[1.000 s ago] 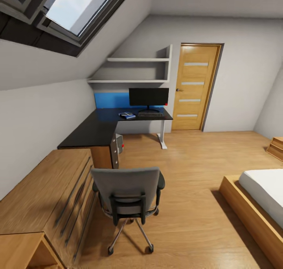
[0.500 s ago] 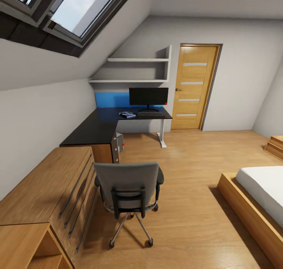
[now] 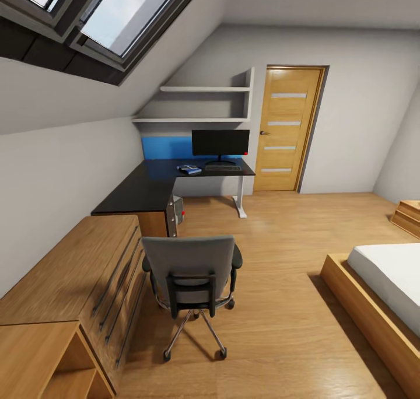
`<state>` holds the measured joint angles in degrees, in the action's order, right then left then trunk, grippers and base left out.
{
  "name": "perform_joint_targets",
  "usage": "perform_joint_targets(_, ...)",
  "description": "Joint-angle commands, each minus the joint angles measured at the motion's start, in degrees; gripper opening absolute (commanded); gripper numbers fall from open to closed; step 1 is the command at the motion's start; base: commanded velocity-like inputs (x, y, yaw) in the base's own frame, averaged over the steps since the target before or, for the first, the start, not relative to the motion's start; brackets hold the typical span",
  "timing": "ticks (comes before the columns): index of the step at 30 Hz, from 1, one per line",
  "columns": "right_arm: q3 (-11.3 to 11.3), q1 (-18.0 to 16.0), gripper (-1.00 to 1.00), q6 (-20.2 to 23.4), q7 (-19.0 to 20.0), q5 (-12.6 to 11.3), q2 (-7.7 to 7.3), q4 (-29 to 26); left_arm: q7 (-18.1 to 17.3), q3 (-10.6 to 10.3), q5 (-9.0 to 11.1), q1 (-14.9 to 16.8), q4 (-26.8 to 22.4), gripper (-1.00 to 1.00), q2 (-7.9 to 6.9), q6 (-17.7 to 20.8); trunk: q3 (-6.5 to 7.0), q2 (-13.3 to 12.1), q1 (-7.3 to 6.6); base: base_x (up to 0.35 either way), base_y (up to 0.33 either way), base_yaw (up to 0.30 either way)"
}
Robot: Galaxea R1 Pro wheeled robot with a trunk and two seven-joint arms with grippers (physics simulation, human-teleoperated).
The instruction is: In the bedroom, organize the workspace by keeping the computer under the desk, ensuring the monitor is on the desk, placing the keyboard on the desk next to the monitor, placing the mouse on the desk next to the keyboard, moving the folder from the swivel chair onto the desk next to the mouse, stacking the notebook on top of the folder with the pen on top of the notebook, and positioning the swivel chair next to the desk.
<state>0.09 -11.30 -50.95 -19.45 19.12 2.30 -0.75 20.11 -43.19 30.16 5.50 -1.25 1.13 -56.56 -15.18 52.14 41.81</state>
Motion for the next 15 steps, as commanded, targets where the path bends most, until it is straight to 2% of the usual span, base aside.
perform_joint_targets(1, 0.0, -0.04, 1.0, -0.03, -0.58, 0.56, 0.0, 0.04, 0.32, -0.49, 0.25, 0.04, 0.02, 1.0, 0.01, -0.12, -0.07, 0.05, 0.0, -0.013, 0.0, 0.0)
perform_joint_targets(8, 0.0, -0.04, 1.0, -0.03, -0.58, 0.56, -0.01, -0.01, 0.41, -0.49, 0.29, 0.04, 0.02, 1.0, 0.18, -0.03, -0.07, 0.05, 0.0, -0.005, 0.0, 0.0)
perform_joint_targets(15, 0.0, -0.04, 1.0, -0.03, -0.58, 0.56, -0.01, -0.03, 0.58, -0.42, 0.35, 0.04, 0.02, 1.0, 1.27, 0.1, -0.07, 0.05, 0.0, -0.001, 0.0, 0.0)
